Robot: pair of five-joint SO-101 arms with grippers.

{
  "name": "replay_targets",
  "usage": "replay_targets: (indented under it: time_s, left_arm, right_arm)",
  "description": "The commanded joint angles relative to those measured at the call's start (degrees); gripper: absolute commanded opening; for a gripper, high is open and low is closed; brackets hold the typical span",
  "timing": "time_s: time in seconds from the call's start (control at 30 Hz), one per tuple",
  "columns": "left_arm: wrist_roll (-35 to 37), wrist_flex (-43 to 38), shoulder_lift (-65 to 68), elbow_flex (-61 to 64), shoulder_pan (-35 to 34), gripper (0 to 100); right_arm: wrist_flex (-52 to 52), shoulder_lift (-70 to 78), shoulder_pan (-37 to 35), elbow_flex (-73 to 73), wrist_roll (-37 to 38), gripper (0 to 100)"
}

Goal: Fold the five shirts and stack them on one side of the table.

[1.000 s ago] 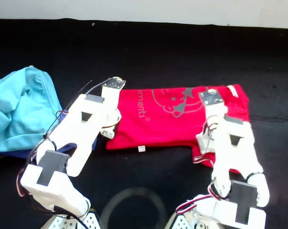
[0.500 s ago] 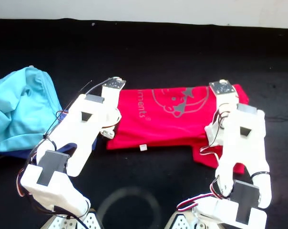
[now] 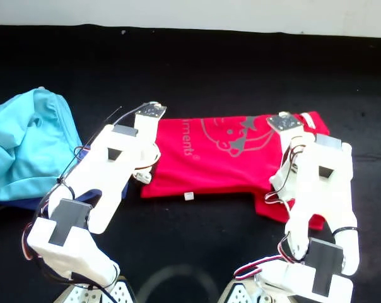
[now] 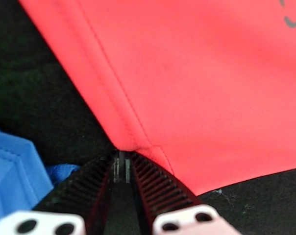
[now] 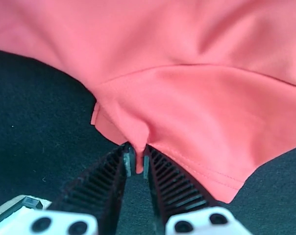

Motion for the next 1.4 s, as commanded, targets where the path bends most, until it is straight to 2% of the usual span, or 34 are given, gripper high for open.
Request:
replay_targets:
  time_s: [0.0,0.1,0.3,0.53,0.7,0.77,0.83,0.87,1.1,1.37]
  left_arm:
    - [-0.4,-3.0,-0.3,-0.3,-0.1,1]
    - [-0.4,-3.0,-0.3,-0.3,-0.1,1]
    - [-0.4,-3.0,-0.3,-0.3,-0.1,1]
    - [-0.4,-3.5,-0.3,-0.4,-0.4,1]
    - [-0.2,-3.7,-0.3,-0.3,-0.4,1]
    - [-0.2,-3.7,-0.3,-0.2,-0.4,1]
    - [-0.2,-3.7,-0.4,-0.1,-0.4,1]
    - [-0.2,-3.7,-0.4,-0.1,-0.4,1]
    - [-0.1,-3.7,-0.4,0.0,-0.4,1]
    - [-0.1,-3.8,-0.4,0.0,-0.4,1]
  right_arm:
    - [-0.4,0.0,0.7,-2.1,0.8,0.9]
    - [0.2,0.0,0.1,-2.0,0.5,2.4]
    - [0.0,-0.5,-4.6,2.9,0.5,15.4]
    - [0.2,-1.9,-4.1,2.9,0.4,14.8]
    - [-0.7,-12.0,-0.1,2.9,0.4,14.6]
    - [-3.7,-15.7,2.3,3.6,0.4,9.4]
    - [-7.5,-16.7,4.1,6.5,0.4,0.0]
    - [-9.5,-16.4,4.4,8.6,0.4,1.4]
    - [-20.4,-13.6,0.9,23.1,0.4,0.6]
    - [-24.0,-13.5,-1.9,26.2,0.5,0.6]
